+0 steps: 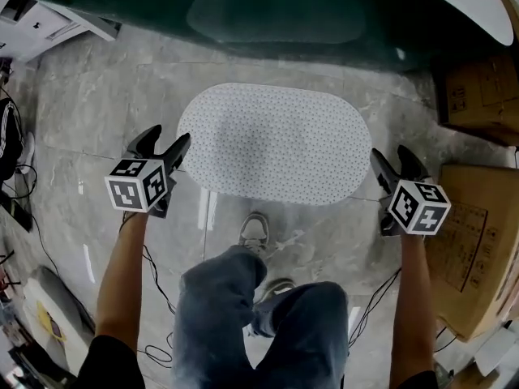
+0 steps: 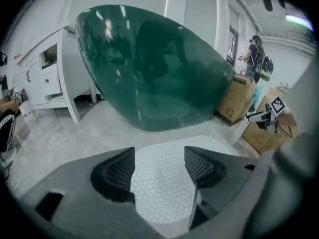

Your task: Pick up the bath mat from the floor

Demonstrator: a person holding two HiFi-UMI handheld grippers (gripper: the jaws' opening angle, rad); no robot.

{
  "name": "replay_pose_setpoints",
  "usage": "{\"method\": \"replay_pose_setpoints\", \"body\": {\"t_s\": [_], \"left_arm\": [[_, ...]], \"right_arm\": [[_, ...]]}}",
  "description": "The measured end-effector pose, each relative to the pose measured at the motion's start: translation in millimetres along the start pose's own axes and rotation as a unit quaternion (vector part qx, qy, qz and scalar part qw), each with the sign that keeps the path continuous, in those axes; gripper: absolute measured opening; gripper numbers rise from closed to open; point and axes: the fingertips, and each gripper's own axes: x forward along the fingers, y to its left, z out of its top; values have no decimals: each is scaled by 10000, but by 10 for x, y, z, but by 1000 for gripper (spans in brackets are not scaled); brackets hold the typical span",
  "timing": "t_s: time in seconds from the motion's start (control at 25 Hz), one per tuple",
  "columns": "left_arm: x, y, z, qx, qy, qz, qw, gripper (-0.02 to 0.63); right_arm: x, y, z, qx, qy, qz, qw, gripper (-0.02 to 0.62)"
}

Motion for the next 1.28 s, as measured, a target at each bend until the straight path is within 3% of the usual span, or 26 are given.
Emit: {"method": "replay_pose_setpoints", "body": {"t_s": [0.28,0.48,1.0,1.28], "left_arm": [[524,261,-494,222,15,36,9997,331],[873,453,-868,11,159,-6,9999,356],[1455,896,-1600,-141,729,130,9972,407],[1657,1081,-1860,-248,1023,216,9942,445]], "right_arm": [[486,-170,-541,12,-63,-88,9999,331],[791,-315,-925,95,8,-140,9999,341],[1400,-783,-1692,250,731,-366,9963,374],[1572,-1029,-2011,426,1217,-626,9897,431]]}}
